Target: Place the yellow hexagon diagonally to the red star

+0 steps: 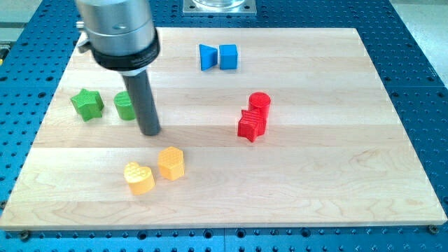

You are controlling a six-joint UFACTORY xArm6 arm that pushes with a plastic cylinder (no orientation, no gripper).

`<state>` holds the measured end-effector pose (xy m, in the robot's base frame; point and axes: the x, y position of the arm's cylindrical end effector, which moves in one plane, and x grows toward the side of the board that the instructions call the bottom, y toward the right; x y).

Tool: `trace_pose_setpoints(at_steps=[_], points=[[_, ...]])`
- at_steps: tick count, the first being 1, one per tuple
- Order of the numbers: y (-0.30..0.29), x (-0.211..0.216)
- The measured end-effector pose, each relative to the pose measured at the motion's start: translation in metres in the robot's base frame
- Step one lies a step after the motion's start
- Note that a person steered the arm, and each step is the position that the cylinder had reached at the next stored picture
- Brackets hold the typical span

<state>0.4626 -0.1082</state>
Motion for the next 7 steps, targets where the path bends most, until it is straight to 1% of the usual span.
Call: trace_pose_setpoints(at_steps=[1, 2, 3, 4, 5, 6, 7], points=[[0.006, 0.025], [-0.072, 0.053], [-0.060, 0.111], [-0.002, 0.103], [0.026, 0.062], [0.058, 0.051], [0.180, 0.051]])
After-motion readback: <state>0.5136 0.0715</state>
